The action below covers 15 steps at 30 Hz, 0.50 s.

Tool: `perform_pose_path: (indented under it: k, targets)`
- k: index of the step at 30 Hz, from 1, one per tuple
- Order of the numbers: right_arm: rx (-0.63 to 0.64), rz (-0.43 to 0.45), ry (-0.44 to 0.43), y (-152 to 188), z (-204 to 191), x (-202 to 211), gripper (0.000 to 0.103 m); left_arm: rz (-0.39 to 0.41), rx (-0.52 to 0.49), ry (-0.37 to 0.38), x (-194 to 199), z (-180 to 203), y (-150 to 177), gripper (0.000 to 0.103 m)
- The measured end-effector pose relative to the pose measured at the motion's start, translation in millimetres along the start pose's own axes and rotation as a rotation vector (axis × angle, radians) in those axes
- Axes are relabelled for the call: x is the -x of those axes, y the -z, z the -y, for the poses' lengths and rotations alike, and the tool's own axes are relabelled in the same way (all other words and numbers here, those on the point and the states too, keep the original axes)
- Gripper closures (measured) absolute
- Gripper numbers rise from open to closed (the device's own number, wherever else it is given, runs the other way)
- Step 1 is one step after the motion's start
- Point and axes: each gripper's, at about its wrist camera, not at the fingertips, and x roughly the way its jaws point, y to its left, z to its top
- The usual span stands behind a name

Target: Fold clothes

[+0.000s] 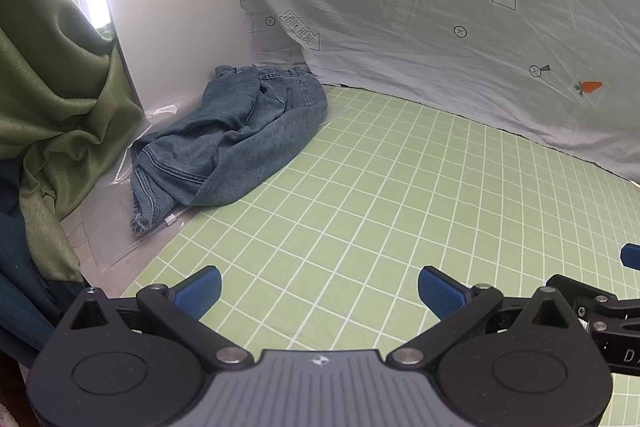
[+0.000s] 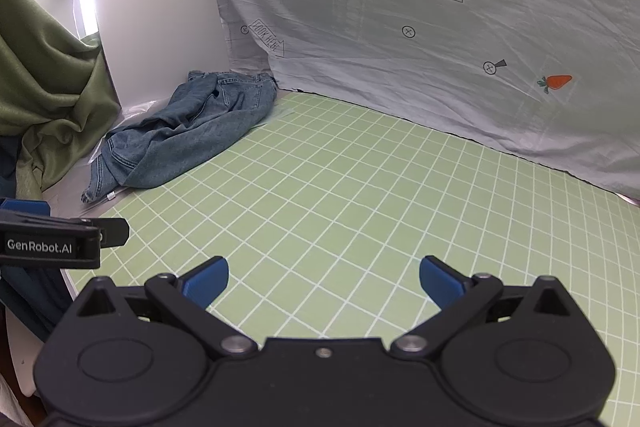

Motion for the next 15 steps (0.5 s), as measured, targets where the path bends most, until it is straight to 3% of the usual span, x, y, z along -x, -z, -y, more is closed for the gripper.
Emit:
perform_pose_path:
  k: [15]
  targets:
    - [0.012, -0.002, -0.012, -0.9, 7.7, -4.1, 0.0, -0.007, 0.006, -0.012, -0.3, 6.1, -2.1, 0.0]
